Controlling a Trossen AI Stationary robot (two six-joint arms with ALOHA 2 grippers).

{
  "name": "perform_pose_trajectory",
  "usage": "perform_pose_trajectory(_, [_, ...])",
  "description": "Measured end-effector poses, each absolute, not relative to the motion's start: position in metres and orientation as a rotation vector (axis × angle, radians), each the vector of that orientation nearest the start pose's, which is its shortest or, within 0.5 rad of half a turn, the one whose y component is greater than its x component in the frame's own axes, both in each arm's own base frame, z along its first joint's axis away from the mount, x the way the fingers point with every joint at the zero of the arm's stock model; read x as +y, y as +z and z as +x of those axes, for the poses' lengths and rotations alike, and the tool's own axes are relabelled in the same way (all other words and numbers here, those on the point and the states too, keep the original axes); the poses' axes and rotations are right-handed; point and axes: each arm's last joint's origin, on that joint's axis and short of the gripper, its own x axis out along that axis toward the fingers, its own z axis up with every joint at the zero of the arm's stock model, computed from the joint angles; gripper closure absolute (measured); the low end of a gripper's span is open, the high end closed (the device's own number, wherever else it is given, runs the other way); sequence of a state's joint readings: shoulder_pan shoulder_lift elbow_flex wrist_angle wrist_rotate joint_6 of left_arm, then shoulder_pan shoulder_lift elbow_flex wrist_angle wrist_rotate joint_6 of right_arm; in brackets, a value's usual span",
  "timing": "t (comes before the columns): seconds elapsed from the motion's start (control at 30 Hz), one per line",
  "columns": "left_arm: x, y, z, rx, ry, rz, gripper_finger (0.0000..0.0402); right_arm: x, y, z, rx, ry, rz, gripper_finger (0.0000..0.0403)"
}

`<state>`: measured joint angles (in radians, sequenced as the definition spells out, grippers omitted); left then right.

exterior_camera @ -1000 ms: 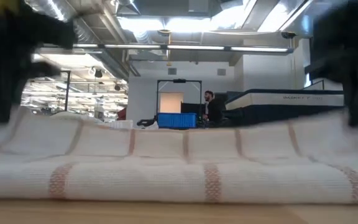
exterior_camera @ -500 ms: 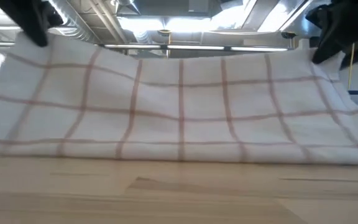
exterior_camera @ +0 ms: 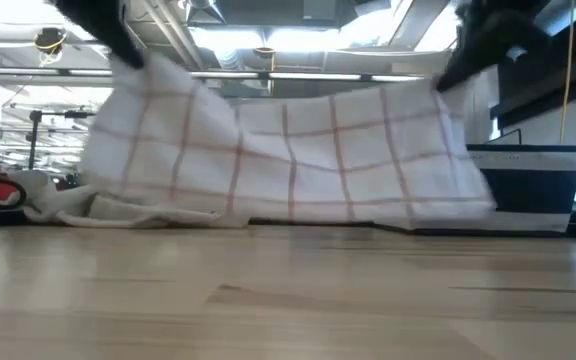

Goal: Fold towel
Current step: Fold the white patterned towel

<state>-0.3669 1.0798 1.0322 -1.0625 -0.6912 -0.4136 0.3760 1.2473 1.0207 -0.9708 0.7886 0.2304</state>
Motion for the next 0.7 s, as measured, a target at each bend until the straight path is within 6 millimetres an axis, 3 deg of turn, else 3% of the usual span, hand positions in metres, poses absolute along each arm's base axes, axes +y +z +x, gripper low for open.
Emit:
perform_pose_trajectory(0.1, [-0.063, 0.306, 0.174, 0.815, 0.456, 0.260, 0.0401, 0.079, 0.281, 0.209, 0.894, -0.418, -0.516, 0.0402])
perform_pose_trajectory(0.17, [-0.075, 0.298, 0.172, 0.821, 0.419, 0.275, 0.0401, 0.092, 0.273, 0.206, 0.881, -0.363, -0.510, 0.0402])
perform_pose_trajectory(0.43, [-0.137, 0.220, 0.170, 0.974, 0.195, 0.166, 0.0400, 0.145, 0.191, 0.184, 0.986, -0.097, -0.373, 0.0402])
perform_pose_trajectory(0.57, [-0.164, 0.196, 0.170, 1.034, 0.097, 0.081, 0.0400, 0.162, 0.177, 0.177, 0.995, -0.053, -0.326, 0.0402])
perform_pose_trajectory(0.7, [-0.179, 0.182, 0.173, 1.082, 0.052, 0.020, 0.0400, 0.171, 0.174, 0.177, 1.007, -0.002, -0.259, 0.0399])
